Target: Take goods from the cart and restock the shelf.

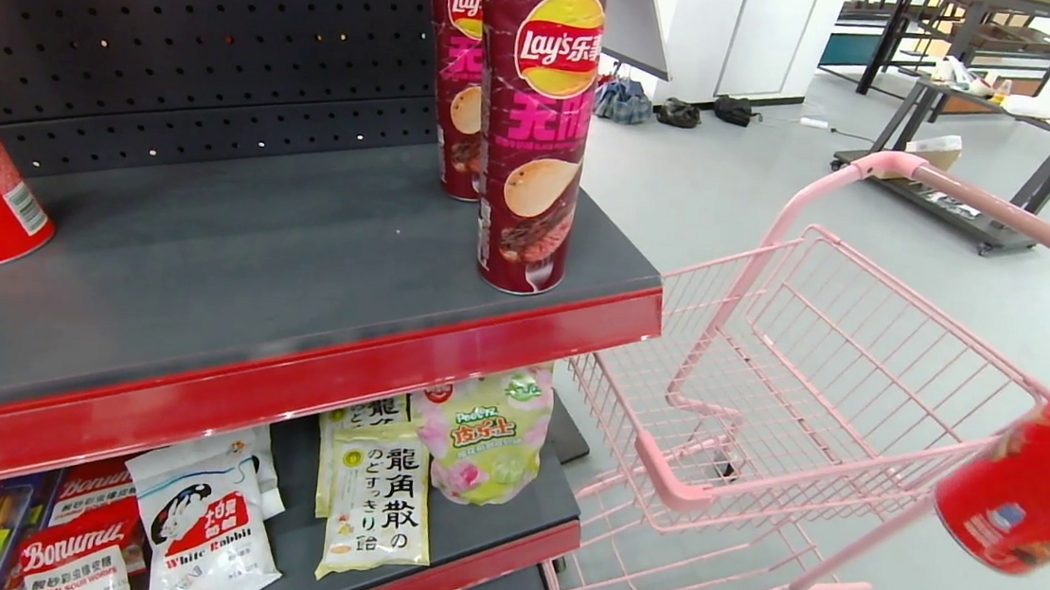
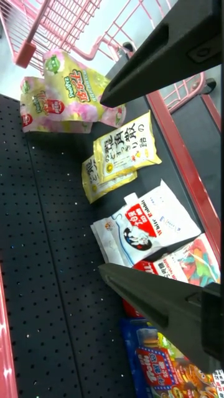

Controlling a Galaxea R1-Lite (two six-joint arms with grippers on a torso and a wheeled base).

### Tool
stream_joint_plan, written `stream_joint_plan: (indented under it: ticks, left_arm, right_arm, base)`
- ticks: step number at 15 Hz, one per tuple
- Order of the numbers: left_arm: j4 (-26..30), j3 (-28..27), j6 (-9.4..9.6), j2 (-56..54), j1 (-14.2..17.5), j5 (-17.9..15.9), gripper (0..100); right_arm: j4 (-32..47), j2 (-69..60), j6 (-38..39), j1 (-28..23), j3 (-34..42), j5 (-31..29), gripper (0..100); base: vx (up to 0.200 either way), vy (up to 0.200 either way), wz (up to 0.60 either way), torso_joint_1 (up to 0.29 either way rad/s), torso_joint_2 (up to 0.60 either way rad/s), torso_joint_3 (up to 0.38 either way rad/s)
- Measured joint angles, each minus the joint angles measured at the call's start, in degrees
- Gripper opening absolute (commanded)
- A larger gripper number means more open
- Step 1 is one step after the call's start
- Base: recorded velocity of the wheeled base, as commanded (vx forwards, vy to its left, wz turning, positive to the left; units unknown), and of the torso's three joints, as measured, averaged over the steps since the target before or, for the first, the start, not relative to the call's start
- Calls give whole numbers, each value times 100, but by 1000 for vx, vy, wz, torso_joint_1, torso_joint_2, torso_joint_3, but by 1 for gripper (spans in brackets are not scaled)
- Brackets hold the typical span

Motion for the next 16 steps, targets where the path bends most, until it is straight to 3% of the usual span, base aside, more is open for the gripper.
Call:
stream_joint_plan:
  ticks: [5, 16]
  left_arm:
    - [2, 0, 2, 0, -2, 0, 100]
    - [0, 0, -2, 0, -2, 0, 100]
  right_arm:
    - [367, -1497, -29, -439, 909, -127, 0]
    - [347, -1506, -187, -439, 979, -129, 0]
  base:
    - [0, 0, 0, 28, -104, -74]
    - [0, 0, 0, 183, -540, -355]
